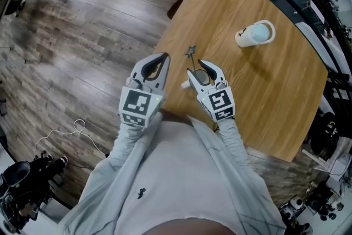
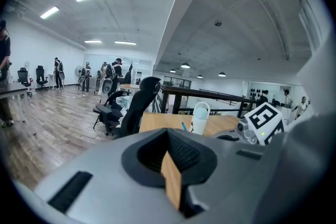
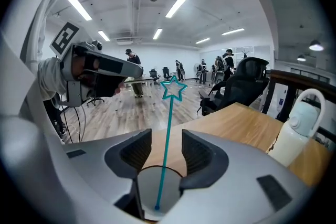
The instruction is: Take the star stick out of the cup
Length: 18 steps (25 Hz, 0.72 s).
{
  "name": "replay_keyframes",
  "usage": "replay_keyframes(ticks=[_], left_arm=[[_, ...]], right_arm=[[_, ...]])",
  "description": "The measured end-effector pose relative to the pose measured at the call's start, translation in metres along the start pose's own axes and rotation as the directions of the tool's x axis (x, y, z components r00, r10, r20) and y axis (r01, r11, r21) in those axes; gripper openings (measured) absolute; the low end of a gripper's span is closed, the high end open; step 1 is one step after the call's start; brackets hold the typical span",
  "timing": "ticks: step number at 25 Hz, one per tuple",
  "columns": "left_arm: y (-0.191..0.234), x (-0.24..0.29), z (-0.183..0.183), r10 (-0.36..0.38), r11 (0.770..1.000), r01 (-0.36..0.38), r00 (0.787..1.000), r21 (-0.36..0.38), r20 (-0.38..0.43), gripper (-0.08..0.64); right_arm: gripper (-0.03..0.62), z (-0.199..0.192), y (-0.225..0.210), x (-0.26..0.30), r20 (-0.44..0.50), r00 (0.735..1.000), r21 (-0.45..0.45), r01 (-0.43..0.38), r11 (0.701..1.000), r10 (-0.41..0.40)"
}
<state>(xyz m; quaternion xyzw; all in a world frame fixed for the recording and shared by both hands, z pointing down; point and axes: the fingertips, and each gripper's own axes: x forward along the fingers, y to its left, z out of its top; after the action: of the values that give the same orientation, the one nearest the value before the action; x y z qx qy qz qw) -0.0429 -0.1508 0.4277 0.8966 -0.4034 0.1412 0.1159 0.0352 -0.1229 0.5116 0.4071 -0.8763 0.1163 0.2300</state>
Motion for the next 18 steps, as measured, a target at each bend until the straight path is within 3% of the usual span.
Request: replay_keyframes(ticks=[9,18], left_arm=[[0.005,-0.003,-0.012,0.015,1.0,-0.016,1.0,-0.026,-0.009,0.018],[0.008,-0.003,-0.017,0.021,0.999,-0.022,1.0,-0.037,-0.009,0.02]], right_arm=[[0.172,-0.016,0.005,0.019,-0.091,0.996,-0.029,-0.03,0.999,0.027],[0.17,-0.019,0.0,0.021,-0.108,0.994,-0.034,-0.017,0.999,0.014]])
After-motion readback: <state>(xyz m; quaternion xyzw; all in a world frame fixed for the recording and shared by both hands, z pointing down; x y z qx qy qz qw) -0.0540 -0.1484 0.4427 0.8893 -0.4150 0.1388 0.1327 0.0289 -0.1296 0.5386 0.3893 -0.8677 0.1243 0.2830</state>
